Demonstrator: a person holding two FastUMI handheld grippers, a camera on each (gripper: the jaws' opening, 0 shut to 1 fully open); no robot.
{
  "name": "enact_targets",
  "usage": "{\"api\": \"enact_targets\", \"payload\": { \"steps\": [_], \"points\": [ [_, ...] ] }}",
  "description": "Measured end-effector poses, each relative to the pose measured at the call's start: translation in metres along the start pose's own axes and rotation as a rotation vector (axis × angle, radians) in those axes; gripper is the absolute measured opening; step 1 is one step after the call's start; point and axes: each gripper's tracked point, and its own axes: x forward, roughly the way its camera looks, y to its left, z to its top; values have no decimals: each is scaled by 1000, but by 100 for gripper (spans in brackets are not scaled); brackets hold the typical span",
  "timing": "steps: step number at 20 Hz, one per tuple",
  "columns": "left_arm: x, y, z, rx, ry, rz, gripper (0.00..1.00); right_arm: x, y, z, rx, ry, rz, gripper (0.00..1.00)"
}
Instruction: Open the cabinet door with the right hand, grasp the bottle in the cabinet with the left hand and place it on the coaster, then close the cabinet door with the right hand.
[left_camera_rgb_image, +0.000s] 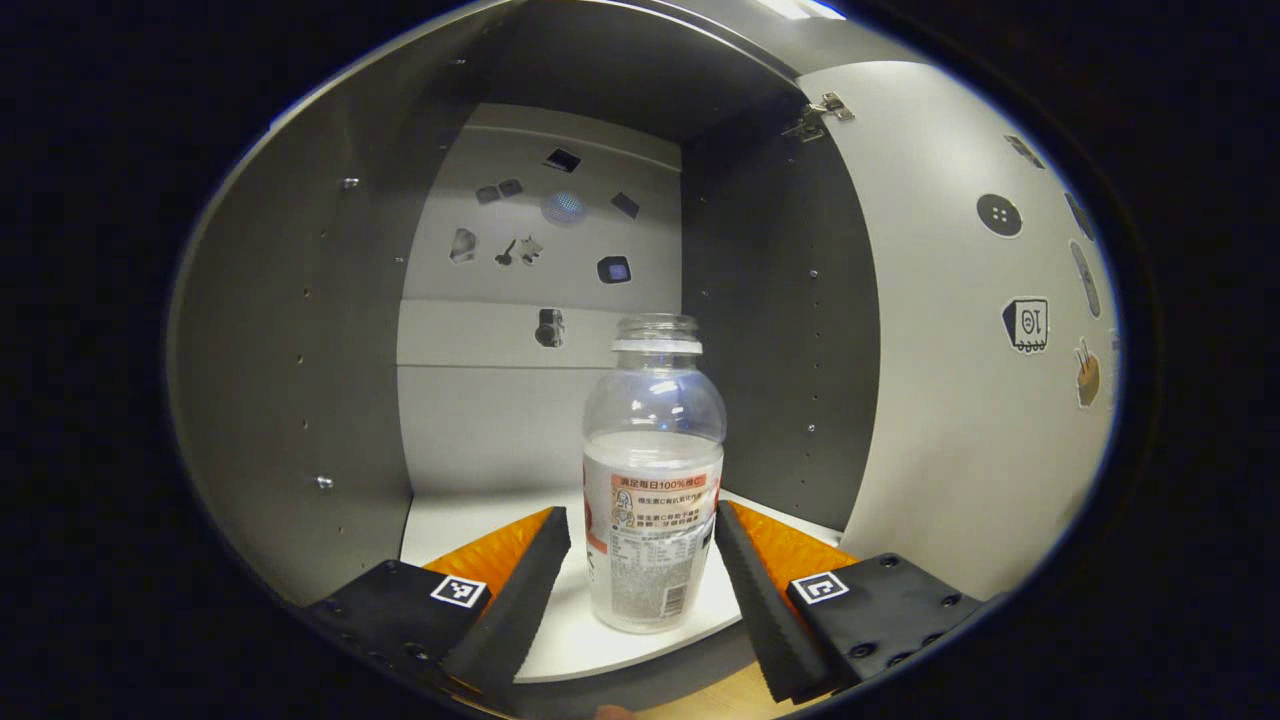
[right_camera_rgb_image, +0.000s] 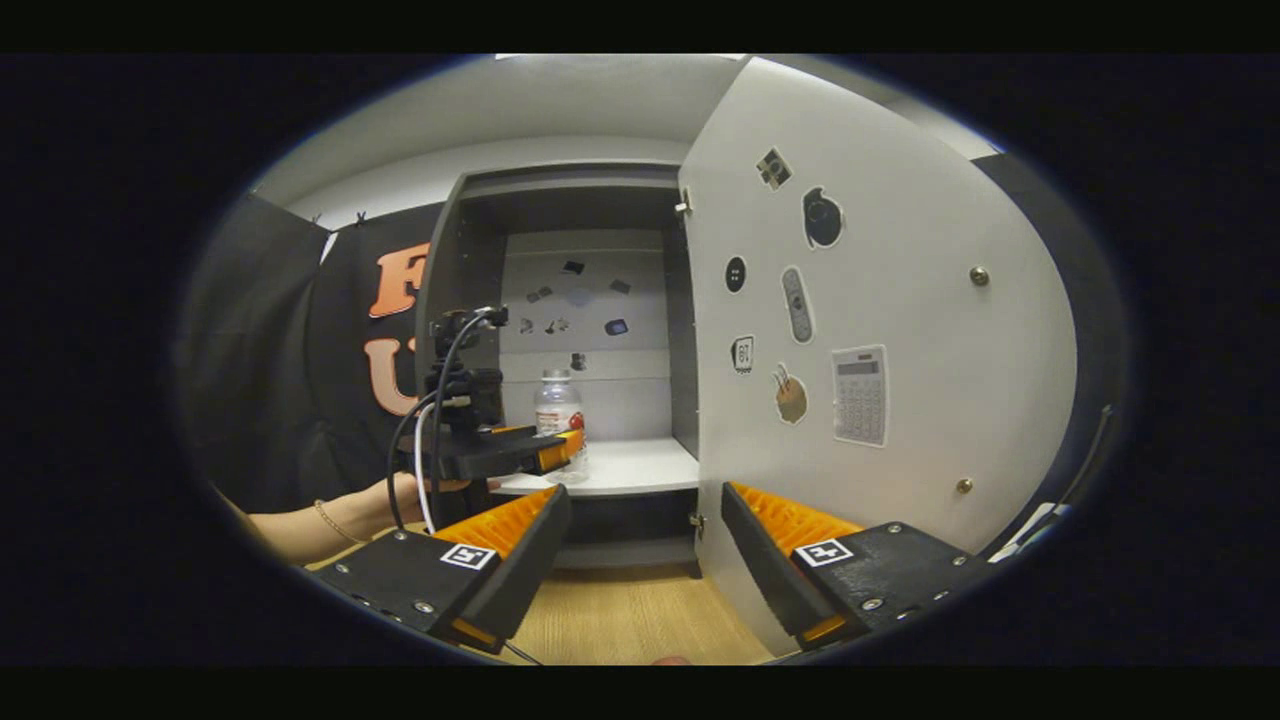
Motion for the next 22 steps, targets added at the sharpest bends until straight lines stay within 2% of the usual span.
{"api": "enact_targets", "payload": {
  "steps": [10, 11, 12, 14, 22],
  "points": [
    [22, -7, 1, 31, -4, -9, 96, 3, -1, -6, -20, 29, -6, 93],
    [22, -5, 3, 32, -9, -5, 95, 2, -1, -7, -20, 29, -5, 93],
    [22, -2, 3, 36, -8, 0, 88, 3, -1, -7, -23, 31, -5, 93],
    [22, -1, 3, 39, -9, 13, 85, 2, -2, -8, -31, 36, -5, 93],
    [-10, 5, 6, 16, -67, 32, 80, -2, 4, -9, -35, 42, 25, 93]
  ]
}}
